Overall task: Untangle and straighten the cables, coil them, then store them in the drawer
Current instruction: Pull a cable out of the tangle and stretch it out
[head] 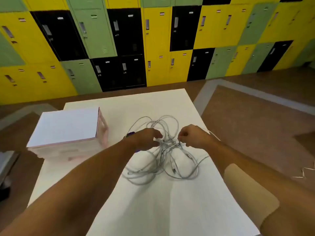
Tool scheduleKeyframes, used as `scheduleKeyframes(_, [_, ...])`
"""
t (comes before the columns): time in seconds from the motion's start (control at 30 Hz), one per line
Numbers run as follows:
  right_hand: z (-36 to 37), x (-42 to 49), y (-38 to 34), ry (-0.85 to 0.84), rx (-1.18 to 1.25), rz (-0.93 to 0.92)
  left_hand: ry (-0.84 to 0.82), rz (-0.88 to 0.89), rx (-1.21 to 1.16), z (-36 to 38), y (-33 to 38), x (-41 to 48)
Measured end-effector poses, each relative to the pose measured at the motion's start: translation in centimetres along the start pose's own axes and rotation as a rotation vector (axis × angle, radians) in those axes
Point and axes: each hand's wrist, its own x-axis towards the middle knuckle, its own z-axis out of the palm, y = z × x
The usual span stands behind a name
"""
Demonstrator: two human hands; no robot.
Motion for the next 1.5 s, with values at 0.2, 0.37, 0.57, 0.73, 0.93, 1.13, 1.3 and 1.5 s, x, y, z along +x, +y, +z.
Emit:
scheduleKeyframes(0.2, [5.6,-0.3,0.8,-0.247,0.093,0.133,0.008,-0.009,0.006,3.3,0.2,0.3])
scheduleKeyframes(0.37, [4.9,0.4,-1.9,-0.254,0.166,0.093,0.196,-0.011,0.005,3.3,-0.1,-0.2])
scheduleKeyframes(0.57, [-0.9,1.7,-8.5,-0.059,0.532,0.007,0.339,-0.036,-0.452,0.8,0.0,-0.5])
scheduleKeyframes(0.73, [-4.8,1.8,-12.9,0.017,0.414,-0.183,0.468,0.009,-0.641,-3.1,0.9,-0.9])
scheduleKeyframes(0.93, [-8.7,1.3,-16.9,0.224,0.618,-0.421,0.551,0.011,-0.567,-5.1,0.1,-1.3])
scheduleKeyframes(1.13, [-8.4,1.8,-17.4,0.327,0.593,-0.421,0.855,0.028,-0.620,-10.1,1.1,-2.1])
scheduleKeyframes(1.3, [-4.9,2.9,-11.8,0.124,0.391,-0.131,0.922,0.119,-0.669,-15.1,2.9,-3.5])
scheduleKeyframes(1.5, [-2.1,2.1,-7.5,-0.009,0.225,0.054,0.833,0.105,-0.983,-15.6,3.7,-4.3])
